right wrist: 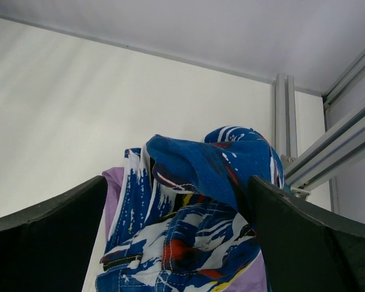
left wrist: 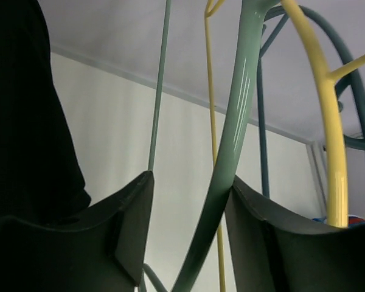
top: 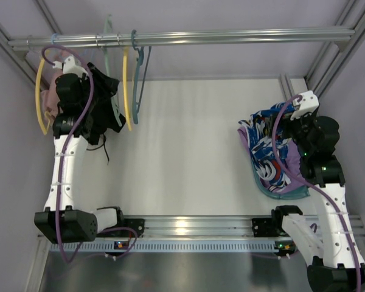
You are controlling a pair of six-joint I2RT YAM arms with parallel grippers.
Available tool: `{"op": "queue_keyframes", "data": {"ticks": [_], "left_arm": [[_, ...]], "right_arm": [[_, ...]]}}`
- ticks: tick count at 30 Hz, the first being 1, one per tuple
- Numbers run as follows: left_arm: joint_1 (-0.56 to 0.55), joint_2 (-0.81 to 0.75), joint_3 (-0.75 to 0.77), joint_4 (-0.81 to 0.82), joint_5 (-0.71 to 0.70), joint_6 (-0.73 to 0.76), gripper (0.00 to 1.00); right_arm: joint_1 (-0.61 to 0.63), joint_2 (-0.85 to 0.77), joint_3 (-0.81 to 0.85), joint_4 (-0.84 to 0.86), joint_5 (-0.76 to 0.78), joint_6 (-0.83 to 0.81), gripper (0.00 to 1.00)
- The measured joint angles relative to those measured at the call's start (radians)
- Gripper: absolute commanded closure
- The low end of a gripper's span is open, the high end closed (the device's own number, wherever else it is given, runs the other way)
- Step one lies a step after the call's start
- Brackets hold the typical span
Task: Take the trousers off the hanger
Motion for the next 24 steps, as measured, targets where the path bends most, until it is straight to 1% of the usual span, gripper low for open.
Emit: {"op": "queue_keyframes", "data": {"ticks": [3, 4, 6, 7, 9, 10, 11, 12, 17, 23, 24], "left_arm": [[-0.025, 0.004, 0.003, -0.029, -0.056, 0.058, 0.55], [-0.035, 0.004, 0.005, -0.038, -0.072, 0.078, 0.64], [-0.050, 0.004, 0.007, -0.042, -0.093, 0.110, 0.71], [-0.055, 0.004, 0.007, -0.042, -0.100, 0.126, 0.79], [-0.062, 0.004, 0.011, -0.027, -0.096, 0.153, 0.88], [-0.063, 0.004, 0.015, -0.029, -0.100, 0.158, 0.95], [-0.064, 0.003, 0.016, -0.034, -0.106, 0.165, 0.98], [-0.063, 0.004, 0.016, -0.034, -0.108, 0.170, 1.00], [-0.060, 0.032, 0.041, -0.043, -0.100, 0.191, 1.00], [-0.060, 0.066, 0.069, -0.059, -0.052, 0.208, 1.00], [-0.060, 0.071, 0.074, -0.064, -0.048, 0.207, 0.97]], "right_arm": [[0.000, 0.000, 0.000, 0.000, 0.000, 0.000, 0.00], [0.000, 0.000, 0.000, 0.000, 0.000, 0.000, 0.00], [0.000, 0.000, 0.000, 0.000, 0.000, 0.000, 0.01], [0.000, 0.000, -0.001, 0.000, 0.000, 0.000, 0.01], [0.000, 0.000, -0.003, 0.000, 0.000, 0.000, 0.01], [0.000, 0.000, -0.006, 0.003, 0.000, 0.000, 0.01], [0.000, 0.000, -0.007, 0.002, 0.000, 0.000, 0.01], [0.000, 0.000, -0.007, 0.003, 0.001, 0.000, 0.01], [0.000, -0.003, -0.009, 0.003, 0.001, 0.000, 0.00], [0.000, -0.019, -0.024, 0.005, 0.005, -0.001, 0.00], [0.000, -0.022, -0.026, 0.004, 0.005, -0.001, 0.01]]}}
